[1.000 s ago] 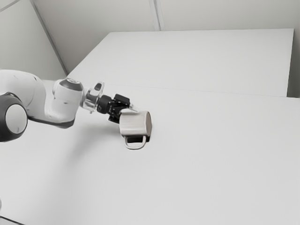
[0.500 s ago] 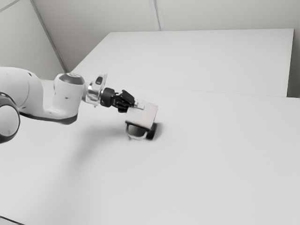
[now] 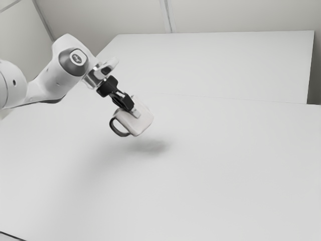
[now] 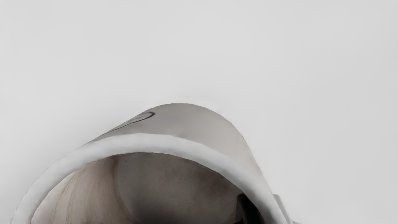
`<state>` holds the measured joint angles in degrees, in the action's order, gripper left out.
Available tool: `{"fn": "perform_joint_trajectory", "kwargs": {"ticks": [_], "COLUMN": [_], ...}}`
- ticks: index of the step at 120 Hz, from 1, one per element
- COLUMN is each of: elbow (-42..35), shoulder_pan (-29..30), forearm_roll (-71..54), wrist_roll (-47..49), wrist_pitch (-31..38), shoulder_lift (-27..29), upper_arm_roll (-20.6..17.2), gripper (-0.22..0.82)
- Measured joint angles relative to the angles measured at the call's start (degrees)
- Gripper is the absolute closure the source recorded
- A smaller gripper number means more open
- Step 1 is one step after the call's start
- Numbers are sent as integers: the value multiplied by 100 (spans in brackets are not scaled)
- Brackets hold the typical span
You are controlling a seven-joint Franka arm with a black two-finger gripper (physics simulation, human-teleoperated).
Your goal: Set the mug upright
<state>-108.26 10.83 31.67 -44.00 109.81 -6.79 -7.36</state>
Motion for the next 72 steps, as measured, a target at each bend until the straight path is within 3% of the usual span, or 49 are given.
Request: {"fn": "perform_joint_trajectory", "kwargs": {"ticks": [21, 39, 72], "elbow": [-242, -938, -1933], "shoulder_pan": [-514, -976, -948], "forearm_roll": [-1256, -1838, -2490], "wrist_roll": [623, 1171, 1952], "wrist_pitch": [24, 227, 951], "shoulder_lift": [478, 1041, 1729], "upper_arm_roll": [-13, -5, -156], "gripper": [78, 78, 78]}}
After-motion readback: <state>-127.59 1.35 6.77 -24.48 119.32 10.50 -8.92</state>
